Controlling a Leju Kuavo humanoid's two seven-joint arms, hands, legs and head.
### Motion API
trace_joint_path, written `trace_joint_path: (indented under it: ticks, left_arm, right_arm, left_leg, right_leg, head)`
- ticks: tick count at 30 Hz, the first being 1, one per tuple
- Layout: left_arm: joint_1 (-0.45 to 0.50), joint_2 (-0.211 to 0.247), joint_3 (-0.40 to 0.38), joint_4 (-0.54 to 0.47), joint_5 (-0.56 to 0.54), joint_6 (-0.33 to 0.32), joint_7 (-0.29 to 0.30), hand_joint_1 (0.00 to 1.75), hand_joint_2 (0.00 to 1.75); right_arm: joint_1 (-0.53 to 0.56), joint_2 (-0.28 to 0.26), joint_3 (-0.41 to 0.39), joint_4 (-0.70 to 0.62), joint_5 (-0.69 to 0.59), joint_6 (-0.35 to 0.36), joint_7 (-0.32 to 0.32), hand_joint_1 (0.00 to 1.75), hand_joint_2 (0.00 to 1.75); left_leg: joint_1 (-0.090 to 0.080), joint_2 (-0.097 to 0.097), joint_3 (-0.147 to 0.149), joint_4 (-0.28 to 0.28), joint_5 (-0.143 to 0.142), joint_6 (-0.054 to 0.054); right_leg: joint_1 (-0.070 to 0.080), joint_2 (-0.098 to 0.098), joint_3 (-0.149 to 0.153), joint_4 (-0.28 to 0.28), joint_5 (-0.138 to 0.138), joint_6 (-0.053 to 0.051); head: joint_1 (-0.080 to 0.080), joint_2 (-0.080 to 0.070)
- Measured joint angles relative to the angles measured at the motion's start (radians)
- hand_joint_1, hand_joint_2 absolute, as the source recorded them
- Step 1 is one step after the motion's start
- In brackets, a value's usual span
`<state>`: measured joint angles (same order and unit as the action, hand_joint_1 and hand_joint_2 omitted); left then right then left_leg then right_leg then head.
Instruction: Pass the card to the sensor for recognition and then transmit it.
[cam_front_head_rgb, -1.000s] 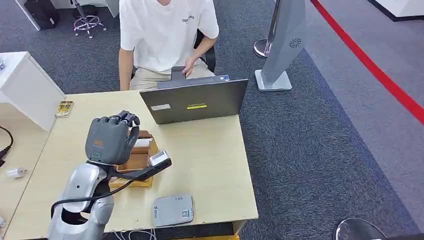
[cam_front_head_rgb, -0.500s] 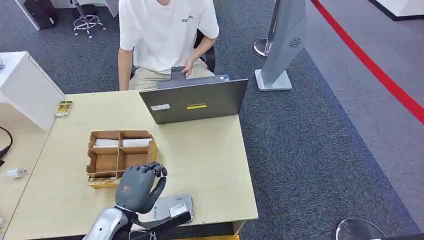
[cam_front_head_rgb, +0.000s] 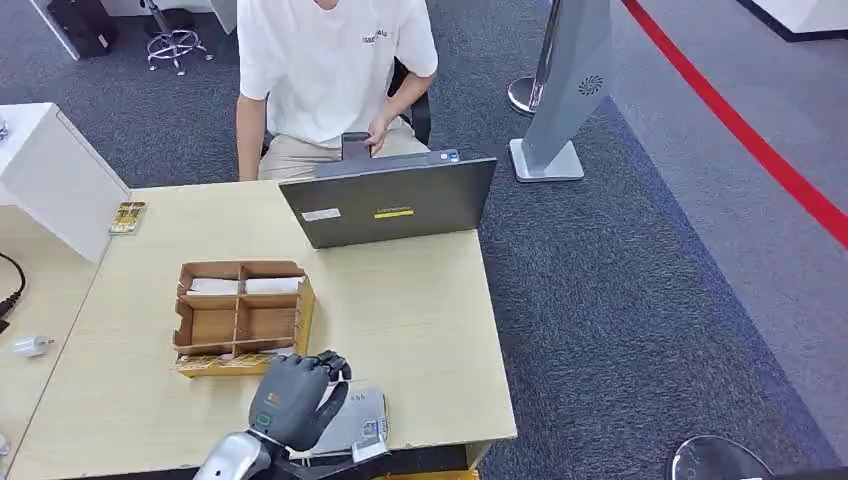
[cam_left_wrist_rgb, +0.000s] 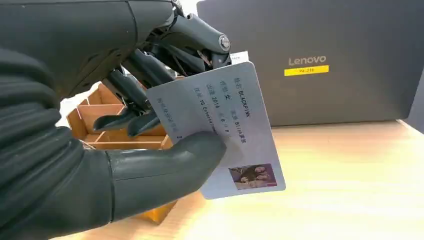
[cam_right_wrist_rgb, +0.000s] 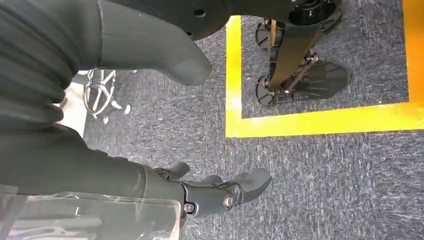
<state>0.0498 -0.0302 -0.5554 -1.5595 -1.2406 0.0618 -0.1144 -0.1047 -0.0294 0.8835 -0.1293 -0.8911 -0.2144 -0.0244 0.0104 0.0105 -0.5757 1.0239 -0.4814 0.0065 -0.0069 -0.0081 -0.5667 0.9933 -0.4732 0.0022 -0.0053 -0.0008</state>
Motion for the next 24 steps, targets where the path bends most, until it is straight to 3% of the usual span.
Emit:
trace_joint_path:
  ticks: [6,24]
  left_arm:
    - [0.000,0.004,-0.004,0.006,-0.002,0.000,0.002,1.75,1.75]
    - [0.035,0.015,-0.013,0.014,0.024,-0.015,0.080,1.75,1.75]
  right_arm:
    - [0.000,0.000,0.001,0.000,-0.010,-0.001,0.000,0.00,1.75]
    - [0.000,0.000,0.047,0.003,-0.065,-0.005,0.004,0.00,1.75]
  left_leg:
    - [0.000,0.000,0.000,0.000,0.000,0.000]
    - [0.000,0.000,0.000,0.000,0.000,0.000]
  right_leg:
    - [0.000,0.000,0.000,0.000,0.000,0.000]
    - [0.000,0.000,0.000,0.000,0.000,0.000]
  head:
    - [0.000,0.000]
    - [0.000,0.000]
